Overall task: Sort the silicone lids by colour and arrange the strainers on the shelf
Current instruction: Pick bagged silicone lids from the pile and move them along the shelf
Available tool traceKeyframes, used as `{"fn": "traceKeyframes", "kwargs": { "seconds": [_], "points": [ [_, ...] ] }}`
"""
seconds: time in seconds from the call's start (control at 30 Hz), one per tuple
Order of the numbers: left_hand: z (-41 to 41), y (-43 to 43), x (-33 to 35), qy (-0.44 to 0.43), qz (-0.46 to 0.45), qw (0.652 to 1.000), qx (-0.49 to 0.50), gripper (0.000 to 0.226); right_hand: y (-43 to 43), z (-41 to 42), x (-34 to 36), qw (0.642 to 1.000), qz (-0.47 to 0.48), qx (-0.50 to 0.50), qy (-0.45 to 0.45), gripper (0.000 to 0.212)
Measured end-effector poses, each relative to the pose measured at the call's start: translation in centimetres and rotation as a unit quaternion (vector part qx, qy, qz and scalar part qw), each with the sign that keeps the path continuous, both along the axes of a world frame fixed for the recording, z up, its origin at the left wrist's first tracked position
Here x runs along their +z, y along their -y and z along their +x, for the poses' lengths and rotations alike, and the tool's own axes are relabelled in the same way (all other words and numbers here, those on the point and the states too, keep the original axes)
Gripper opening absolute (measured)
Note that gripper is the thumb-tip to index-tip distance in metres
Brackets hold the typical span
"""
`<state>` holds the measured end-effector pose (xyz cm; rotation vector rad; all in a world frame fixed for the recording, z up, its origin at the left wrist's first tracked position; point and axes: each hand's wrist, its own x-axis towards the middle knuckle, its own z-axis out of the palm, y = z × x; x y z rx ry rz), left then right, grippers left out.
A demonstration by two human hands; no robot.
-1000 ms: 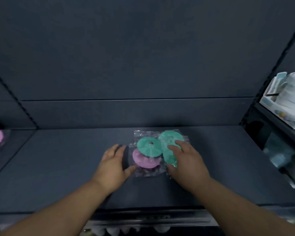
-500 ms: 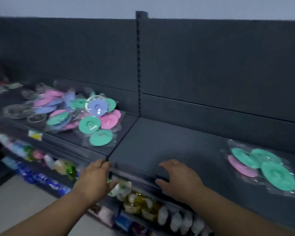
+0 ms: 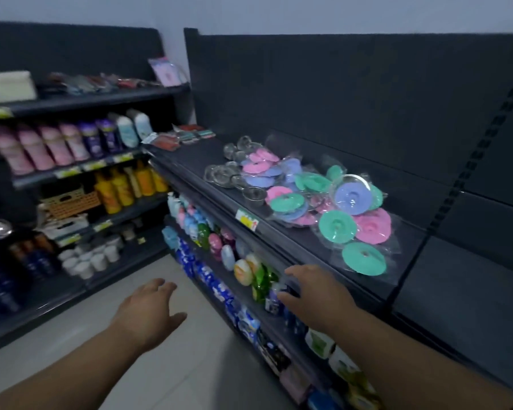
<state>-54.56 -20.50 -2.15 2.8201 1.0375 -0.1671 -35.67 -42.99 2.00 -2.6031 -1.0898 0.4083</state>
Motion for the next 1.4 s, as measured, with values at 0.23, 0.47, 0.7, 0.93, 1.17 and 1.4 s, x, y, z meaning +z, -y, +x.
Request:
{"fn": "traceKeyframes", "kwargs": {
  "seconds": [0.23, 0.47, 0.7, 0.93, 1.17, 1.4],
  "points": [
    [1.7, -7.9, -1.2, -0.012, -0.05, 0.998, 0.039, 0.058, -9.9, 3.6, -1.7, 0.999, -0.01, 0.052, -0.015, 0.031],
    [10.9, -16.5, 0.2, 0.019, -0.057, 0.998, 0.027, 0.058, -19.9, 12.6, -0.1, 0.996, 0.02, 0.085, 0.004, 0.032],
    [21.7, -23.3, 2.8, 0.096, -0.038, 0.994, -0.032, 0.052, -26.2, 21.9, 2.3, 0.994, 0.099, 0.04, 0.032, 0.03],
    [34.2, -27.4, 4.6, 0.166, -0.049, 0.973, -0.153, 0.049, -28.5, 28.7, 1.0, 0.995, 0.061, -0.063, 0.052, 0.045],
    [44.1, -31.0, 3.4, 0.147, -0.109, 0.933, -0.309, 0.061, -30.7, 30.5, 0.0, 0.978, -0.006, -0.199, 0.063, 0.051],
    [48.7, -30.3, 2.5, 0.043, -0.201, 0.893, -0.4, 0.085, -32.9, 30.6, -1.4, 0.957, -0.03, -0.288, -0.014, 0.092]
  ]
}}
